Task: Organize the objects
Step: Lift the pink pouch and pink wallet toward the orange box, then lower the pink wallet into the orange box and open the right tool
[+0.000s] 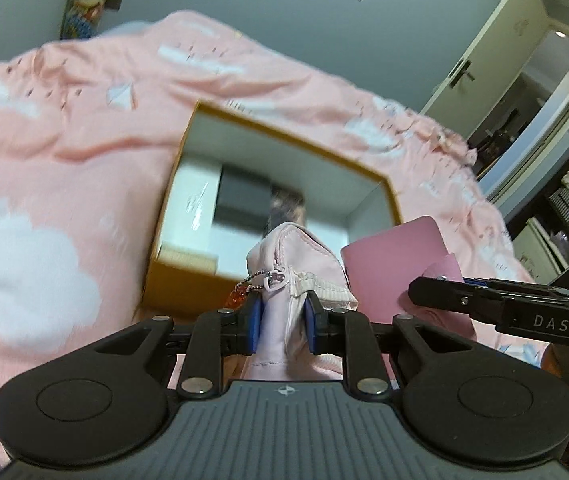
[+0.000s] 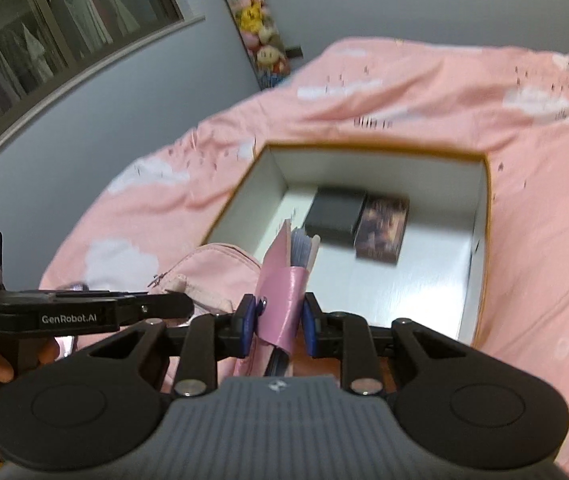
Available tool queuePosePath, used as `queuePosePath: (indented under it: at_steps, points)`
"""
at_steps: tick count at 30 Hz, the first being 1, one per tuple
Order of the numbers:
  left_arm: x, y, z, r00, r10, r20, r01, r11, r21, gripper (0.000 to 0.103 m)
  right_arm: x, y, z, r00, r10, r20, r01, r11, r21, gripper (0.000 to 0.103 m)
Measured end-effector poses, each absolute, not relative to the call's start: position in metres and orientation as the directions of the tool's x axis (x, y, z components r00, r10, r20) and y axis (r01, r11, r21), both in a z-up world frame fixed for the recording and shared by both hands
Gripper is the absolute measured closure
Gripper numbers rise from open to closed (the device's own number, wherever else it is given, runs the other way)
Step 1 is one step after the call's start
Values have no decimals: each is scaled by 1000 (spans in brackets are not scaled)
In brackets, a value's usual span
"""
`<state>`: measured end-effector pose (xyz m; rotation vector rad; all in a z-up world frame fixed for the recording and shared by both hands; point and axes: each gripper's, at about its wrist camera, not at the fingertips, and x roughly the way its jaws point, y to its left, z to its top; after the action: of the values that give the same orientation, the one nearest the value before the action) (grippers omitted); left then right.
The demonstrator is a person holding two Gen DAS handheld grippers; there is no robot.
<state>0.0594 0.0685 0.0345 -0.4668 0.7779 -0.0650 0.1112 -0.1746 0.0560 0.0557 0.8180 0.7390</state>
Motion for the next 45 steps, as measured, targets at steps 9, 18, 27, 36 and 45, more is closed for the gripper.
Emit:
queuePosePath:
  at_steps: [9,18,27,36,45]
  points:
    - [92,76,46,761,-212,-613,-114,886,-449,79,138,-176,74,518,628,-581,-543,766,344,77]
    - [133,96,38,747,-169,-643,-159,894,-419,79,188,-174,48,548,576,-606,-418,816,399,77]
    - [159,101,15,687,-190,-701,-175,893,-414,79,225,-169,-17,447,550,-706,-296,835,463,77]
    - [171,107,8,680,-169,-713,-199,894,-401,79,244,-138,-57,303,587,-751,-292,807,513,77]
    - [178,125,7,685,-181,-705,-212,877,-431,79,266,-103,-77,194,573,-796,-294,808,510,76]
